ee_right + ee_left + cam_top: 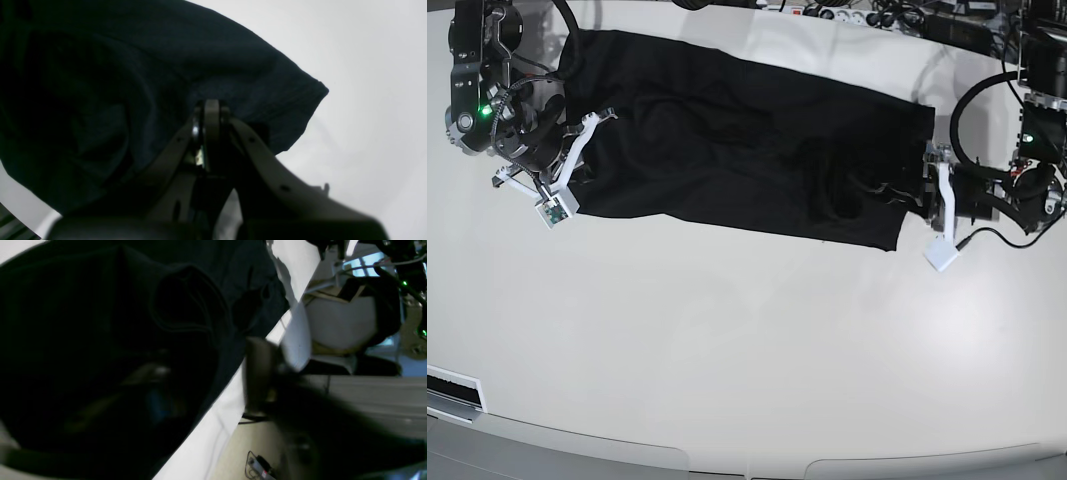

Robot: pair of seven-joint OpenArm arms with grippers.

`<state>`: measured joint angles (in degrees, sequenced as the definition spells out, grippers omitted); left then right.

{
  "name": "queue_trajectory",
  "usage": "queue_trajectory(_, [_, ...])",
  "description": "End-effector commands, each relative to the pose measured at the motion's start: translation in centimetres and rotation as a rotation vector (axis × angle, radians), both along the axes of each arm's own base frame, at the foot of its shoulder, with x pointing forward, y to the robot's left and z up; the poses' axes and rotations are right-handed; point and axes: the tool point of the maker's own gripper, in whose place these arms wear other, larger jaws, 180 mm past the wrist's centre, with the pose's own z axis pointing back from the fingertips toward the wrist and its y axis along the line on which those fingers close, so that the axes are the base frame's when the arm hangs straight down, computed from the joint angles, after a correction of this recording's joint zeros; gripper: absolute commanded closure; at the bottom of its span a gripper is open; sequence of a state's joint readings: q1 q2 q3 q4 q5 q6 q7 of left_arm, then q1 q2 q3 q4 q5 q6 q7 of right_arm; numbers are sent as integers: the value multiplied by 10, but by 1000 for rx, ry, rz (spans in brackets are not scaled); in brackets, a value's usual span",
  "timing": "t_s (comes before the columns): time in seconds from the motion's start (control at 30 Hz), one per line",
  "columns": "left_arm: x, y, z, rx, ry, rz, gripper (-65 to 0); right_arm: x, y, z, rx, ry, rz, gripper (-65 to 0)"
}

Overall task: Layout the t-shirt on the table in an organized manner, then fold the t-shirt properly
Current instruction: 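Grasp the strip end with the left gripper and fold it toward the right gripper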

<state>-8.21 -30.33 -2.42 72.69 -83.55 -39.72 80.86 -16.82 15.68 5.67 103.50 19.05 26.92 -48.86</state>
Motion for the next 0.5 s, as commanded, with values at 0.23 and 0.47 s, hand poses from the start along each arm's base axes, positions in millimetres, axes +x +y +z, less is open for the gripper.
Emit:
queue_trajectory(0.23, [62, 73, 72, -44, -253, 286, 0, 7, -1, 9, 1, -32, 1, 0])
queue_trajectory(0.47, [55, 117, 73, -4, -275, 433, 0, 7, 1, 9, 7, -32, 0, 0])
